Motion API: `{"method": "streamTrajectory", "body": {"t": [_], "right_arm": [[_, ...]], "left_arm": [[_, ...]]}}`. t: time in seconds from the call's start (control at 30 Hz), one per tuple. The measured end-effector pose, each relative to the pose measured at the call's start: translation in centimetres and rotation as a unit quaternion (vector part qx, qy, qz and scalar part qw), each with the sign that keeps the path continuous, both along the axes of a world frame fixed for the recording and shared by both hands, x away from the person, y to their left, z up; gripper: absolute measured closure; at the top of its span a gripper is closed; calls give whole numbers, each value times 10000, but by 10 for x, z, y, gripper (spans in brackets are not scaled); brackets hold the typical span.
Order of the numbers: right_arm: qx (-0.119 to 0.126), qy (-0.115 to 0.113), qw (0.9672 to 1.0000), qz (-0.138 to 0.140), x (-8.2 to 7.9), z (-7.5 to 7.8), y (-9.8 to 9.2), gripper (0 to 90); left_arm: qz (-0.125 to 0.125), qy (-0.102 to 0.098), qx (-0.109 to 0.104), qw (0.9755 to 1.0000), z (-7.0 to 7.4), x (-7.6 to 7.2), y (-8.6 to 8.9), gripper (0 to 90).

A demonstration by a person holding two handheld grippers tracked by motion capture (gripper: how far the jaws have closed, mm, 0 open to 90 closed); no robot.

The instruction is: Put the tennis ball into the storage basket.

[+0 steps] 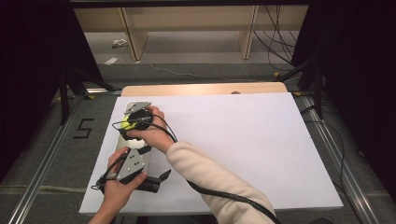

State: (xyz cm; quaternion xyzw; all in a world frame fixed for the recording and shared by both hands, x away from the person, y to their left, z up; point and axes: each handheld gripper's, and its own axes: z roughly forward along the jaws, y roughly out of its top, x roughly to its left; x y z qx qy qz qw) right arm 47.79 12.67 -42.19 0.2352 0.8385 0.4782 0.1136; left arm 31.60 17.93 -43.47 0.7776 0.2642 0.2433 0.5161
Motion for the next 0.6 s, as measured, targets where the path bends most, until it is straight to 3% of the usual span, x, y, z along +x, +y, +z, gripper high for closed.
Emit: {"method": "streamTrajectory", "body": {"t": [0.6], "right_arm": [[-100,38,9999,-19,1,-8,2,259]], "left_arm": [[2,-3,-3,10000,0,0,0,0]]}}
